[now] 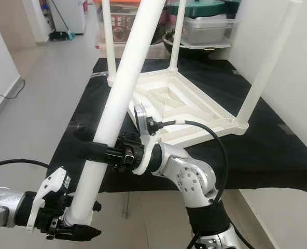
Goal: Building children table
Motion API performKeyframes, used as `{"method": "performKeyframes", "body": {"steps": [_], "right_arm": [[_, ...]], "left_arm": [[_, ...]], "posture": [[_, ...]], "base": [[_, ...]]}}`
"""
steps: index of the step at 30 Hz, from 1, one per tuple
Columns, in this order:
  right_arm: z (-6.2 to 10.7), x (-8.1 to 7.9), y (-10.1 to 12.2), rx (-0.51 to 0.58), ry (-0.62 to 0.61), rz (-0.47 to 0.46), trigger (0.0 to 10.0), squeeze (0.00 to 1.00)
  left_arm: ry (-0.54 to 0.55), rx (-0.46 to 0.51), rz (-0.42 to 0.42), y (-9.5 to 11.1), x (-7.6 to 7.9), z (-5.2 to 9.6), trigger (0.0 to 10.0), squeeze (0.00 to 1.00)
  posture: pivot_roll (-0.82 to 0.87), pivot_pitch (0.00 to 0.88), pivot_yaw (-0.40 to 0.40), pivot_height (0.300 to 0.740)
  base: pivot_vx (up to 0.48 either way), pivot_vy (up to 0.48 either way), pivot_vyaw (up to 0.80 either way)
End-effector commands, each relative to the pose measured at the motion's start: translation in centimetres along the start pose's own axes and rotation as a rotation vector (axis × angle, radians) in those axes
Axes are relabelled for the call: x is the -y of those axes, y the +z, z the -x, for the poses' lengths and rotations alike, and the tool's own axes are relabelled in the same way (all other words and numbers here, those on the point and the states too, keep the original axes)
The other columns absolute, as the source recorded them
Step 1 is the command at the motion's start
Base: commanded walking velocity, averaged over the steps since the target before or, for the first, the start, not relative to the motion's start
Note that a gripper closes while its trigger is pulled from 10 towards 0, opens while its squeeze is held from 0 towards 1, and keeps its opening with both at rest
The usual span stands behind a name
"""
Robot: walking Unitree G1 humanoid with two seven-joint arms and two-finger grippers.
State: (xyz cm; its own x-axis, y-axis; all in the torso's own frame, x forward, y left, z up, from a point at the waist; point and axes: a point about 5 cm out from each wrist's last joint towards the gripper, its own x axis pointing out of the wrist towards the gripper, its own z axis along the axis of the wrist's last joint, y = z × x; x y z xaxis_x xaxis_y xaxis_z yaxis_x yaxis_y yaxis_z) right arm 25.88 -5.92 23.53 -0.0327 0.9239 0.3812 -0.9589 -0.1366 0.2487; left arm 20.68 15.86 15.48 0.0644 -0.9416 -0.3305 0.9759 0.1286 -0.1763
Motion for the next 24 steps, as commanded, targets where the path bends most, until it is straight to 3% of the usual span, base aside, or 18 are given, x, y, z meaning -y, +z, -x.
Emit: {"method": "performKeyframes", "body": {"steps": [1, 3, 4, 7, 8, 17, 20, 24], "right_arm": [[0.1, -0.1, -0.5, -0.006, 0.014, -0.019, 0.0, 0.00], [0.2, -0.1, -0.6, -0.003, 0.006, -0.019, 0.0, 0.00], [0.2, -0.1, -0.7, -0.001, 0.003, -0.020, 0.0, 0.00], [0.3, -0.1, -0.7, 0.000, 0.001, -0.020, 0.0, 0.00], [0.3, -0.1, -0.7, 0.003, -0.002, -0.020, 0.0, 0.00], [0.4, 0.2, -0.5, 0.015, -0.028, -0.009, 0.0, 0.00], [1.1, 1.2, 0.3, 0.026, -0.096, 0.030, 0.0, 0.00], [2.9, 3.5, 1.3, 0.027, -0.280, 0.104, 0.0, 0.00]], "left_arm": [[-0.004, -0.009, -0.015, 0.2, 0.1, 0.4, 10.0, 0.00], [0.009, 0.003, -0.027, 0.3, 0.0, 0.3, 10.0, 0.00], [0.019, 0.015, -0.039, 0.4, -0.1, 0.3, 10.0, 0.20], [0.025, 0.022, -0.047, 0.5, -0.2, 0.3, 10.0, 0.20], [0.021, 0.034, -0.047, 0.6, -0.2, 0.4, 10.0, 1.00], [0.047, 0.075, -0.043, 1.3, -0.6, 0.9, 10.0, 1.00], [0.052, 0.082, -0.031, 1.4, -0.2, 1.4, 10.0, 1.00], [0.115, 0.127, -0.034, 1.9, -0.1, 2.1, 10.0, 1.00]], "posture": [[0.10, 0.000, -0.021, 0.740], [0.10, 0.000, -0.021, 0.740], [0.10, 0.000, -0.021, 0.740], [0.10, 0.000, -0.021, 0.740], [0.10, 0.000, -0.022, 0.740], [0.10, 0.000, -0.029, 0.740], [0.10, 0.000, -0.032, 0.740], [0.11, 0.000, -0.041, 0.740]], "base": [[0.000, 0.000, 0.00], [0.000, 0.000, 0.00], [0.000, 0.000, 0.00], [0.000, 0.000, 0.00], [0.000, 0.000, 0.00], [0.000, 0.000, 0.00], [0.000, 0.000, 0.00], [0.000, 0.000, 0.00]]}}
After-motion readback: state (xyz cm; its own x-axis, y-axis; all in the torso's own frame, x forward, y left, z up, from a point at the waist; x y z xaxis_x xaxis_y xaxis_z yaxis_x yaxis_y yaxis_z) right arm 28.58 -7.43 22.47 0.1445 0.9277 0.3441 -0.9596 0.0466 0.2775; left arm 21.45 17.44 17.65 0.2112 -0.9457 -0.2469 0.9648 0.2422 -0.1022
